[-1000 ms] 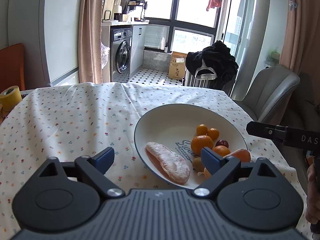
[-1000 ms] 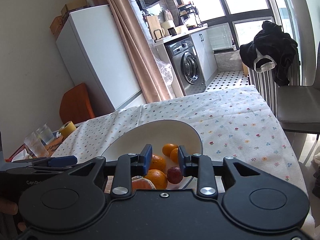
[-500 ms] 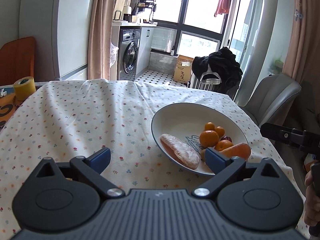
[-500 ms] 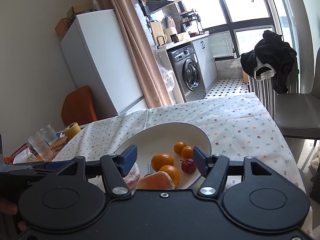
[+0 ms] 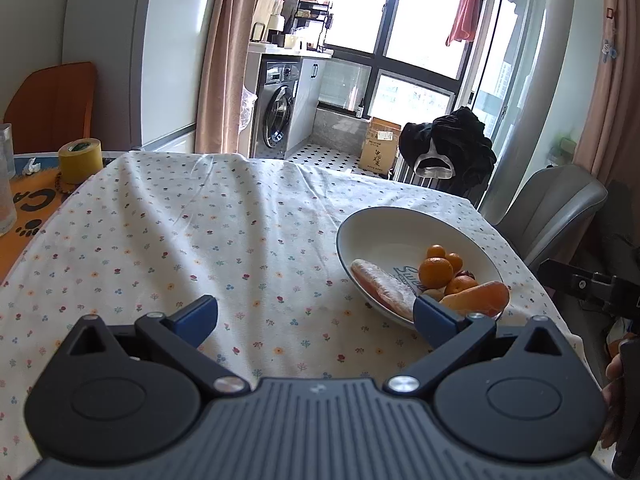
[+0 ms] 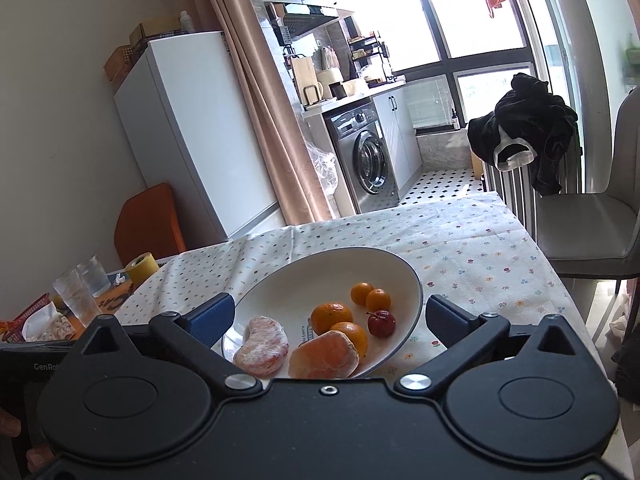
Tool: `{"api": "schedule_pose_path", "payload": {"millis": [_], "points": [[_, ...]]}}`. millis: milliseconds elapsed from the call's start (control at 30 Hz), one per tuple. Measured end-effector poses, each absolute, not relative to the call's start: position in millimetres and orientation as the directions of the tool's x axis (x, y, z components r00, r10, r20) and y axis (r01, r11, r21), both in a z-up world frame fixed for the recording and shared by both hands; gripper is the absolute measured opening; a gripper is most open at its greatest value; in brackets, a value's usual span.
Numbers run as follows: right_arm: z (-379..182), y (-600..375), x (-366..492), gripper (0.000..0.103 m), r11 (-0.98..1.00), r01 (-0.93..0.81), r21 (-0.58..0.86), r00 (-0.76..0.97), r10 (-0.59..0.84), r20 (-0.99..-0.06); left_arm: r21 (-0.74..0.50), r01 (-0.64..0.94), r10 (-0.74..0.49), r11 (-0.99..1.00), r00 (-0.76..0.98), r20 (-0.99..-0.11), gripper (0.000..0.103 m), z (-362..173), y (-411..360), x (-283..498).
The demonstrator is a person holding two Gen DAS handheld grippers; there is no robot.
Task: Organize fruits
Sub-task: 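Grasp the small brown fruit with the left gripper while the right gripper grasps another small red fruit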
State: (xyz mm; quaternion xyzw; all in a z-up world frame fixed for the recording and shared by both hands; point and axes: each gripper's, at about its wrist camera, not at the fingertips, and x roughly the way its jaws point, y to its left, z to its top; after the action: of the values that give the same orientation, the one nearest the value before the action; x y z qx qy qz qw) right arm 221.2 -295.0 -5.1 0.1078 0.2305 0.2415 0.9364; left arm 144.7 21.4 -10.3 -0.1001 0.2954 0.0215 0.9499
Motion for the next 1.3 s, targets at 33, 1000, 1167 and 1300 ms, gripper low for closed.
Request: {"api": "schedule_pose_path", "payload": {"millis": [33, 1000, 1167, 1300], "points": [[-6.4, -294.9, 219.6, 0.103, 0.861, -0.401, 0.311, 0.779, 0.5, -0.378, -0.181, -0.102, -0.019, 0.978, 0.823, -0.567, 0.103, -10.5, 22.4, 142.9], [-15.8, -278.2, 184.7, 0.101, 0.844, -0.47, 0.258, 0.708, 0.536, -0.46, -0.171, -0.022, -0.086, 0.985, 0.8, -0.593, 0.096, -39.8, 0.2, 119.4], [-23.7, -276.1, 182.9, 0.095, 0.837, -0.481, 0.263, 0.684, 0.545, -0.484, -0.207, 0.001, -0.131, 0.978, 0.777, -0.616, 0.08, -49.9, -3.8, 126.3], [-30.0, -273.9, 182.8, 0.089, 0.827, -0.491, 0.274, 0.662, 0.558, -0.5, -0.216, 0.015, -0.151, 0.976, 0.763, -0.629, 0.065, -55.9, -7.9, 130.7]]}}
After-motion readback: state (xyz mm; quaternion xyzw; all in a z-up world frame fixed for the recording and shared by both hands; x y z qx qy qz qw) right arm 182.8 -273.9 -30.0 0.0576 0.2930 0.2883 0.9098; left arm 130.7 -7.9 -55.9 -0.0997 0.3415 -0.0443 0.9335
